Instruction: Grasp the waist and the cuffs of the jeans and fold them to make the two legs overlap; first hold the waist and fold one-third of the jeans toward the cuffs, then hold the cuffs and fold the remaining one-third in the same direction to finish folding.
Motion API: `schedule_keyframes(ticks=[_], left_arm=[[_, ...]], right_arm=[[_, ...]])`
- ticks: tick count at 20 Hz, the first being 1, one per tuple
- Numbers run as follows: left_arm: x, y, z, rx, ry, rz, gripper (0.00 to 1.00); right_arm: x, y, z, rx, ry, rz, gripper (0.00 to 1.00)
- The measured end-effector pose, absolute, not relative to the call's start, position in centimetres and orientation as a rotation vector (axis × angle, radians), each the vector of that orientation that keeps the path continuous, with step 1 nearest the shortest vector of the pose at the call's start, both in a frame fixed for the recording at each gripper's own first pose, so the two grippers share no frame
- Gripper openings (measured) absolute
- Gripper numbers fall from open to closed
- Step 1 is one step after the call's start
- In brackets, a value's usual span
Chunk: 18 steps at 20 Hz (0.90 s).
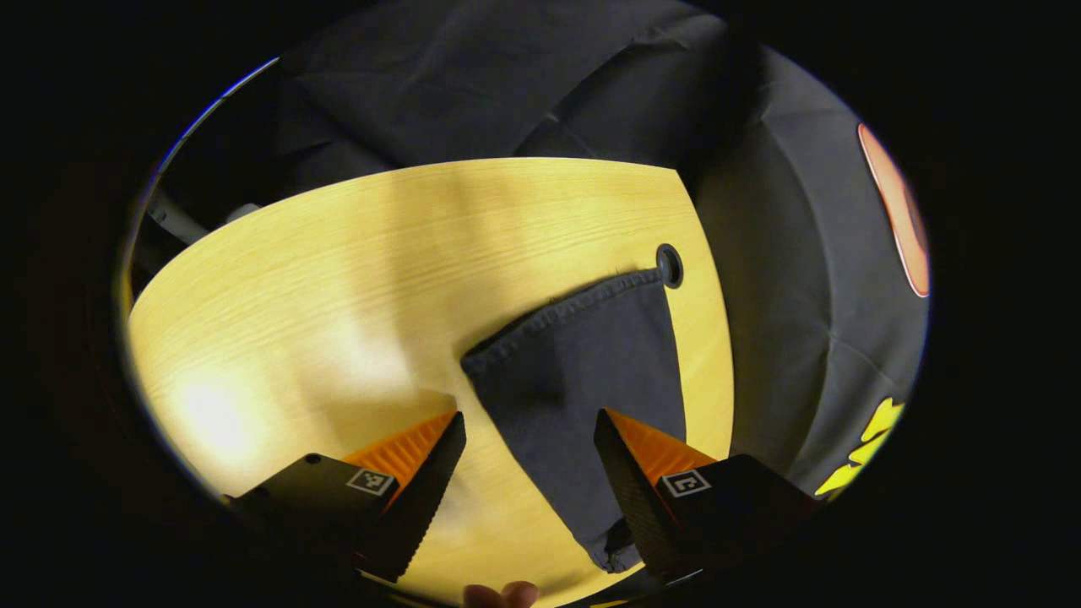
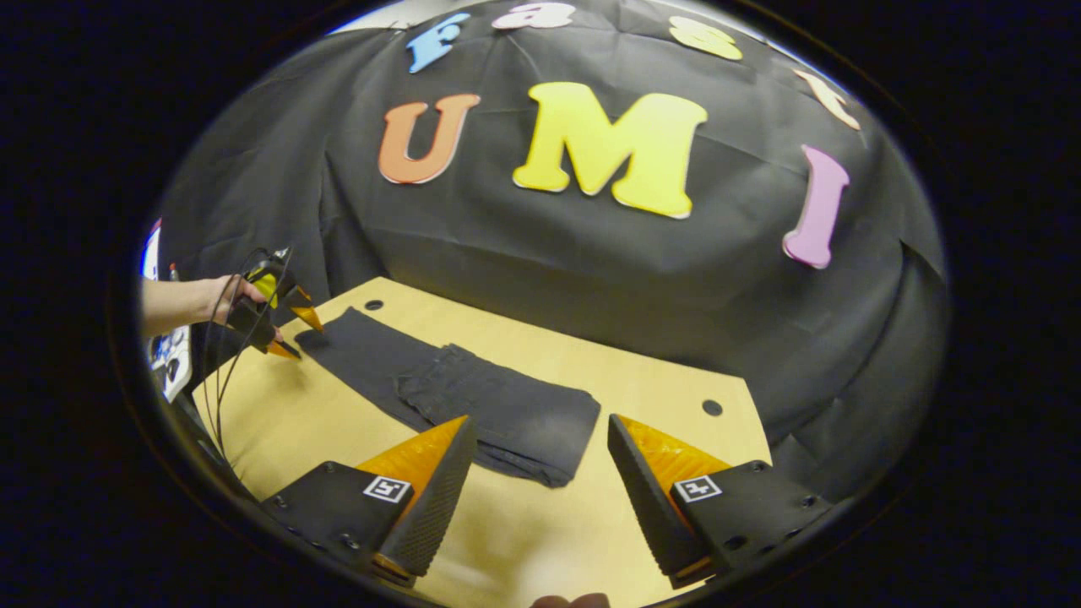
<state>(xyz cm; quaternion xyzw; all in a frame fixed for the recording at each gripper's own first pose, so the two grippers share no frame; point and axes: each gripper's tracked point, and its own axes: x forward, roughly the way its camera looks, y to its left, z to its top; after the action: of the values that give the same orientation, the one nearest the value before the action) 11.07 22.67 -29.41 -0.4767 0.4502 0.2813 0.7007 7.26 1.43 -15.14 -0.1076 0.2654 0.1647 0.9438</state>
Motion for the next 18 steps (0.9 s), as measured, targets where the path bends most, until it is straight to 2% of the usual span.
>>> schedule_keyframes(ticks=[4, 9, 14, 17, 18], left_arm=[[12.5, 23.4, -29.5, -1.126, 1.023, 0.652, 0.98], [13.9, 23.8, -29.9, -1.205, 1.138, 0.737, 0.97], [12.5, 24.1, -30.9, -1.057, 1.312, 0.861, 0.94], [12.6, 24.2, -31.0, -1.046, 1.278, 0.942, 0.58], [13.0, 24.0, -31.2, -1.088, 1.243, 0.937, 0.55]], right_arm=[[7.2, -2.2, -16.3, -0.160, 0.592, 0.240, 0.97], [7.7, -2.8, -17.5, -0.142, 0.633, 0.221, 0.97], [6.9, -3.1, -19.3, -0.091, 0.685, 0.209, 0.97], [6.5, -3.3, -20.1, -0.062, 0.708, 0.183, 0.97], [6.4, -3.4, -20.1, -0.055, 0.705, 0.176, 0.97]])
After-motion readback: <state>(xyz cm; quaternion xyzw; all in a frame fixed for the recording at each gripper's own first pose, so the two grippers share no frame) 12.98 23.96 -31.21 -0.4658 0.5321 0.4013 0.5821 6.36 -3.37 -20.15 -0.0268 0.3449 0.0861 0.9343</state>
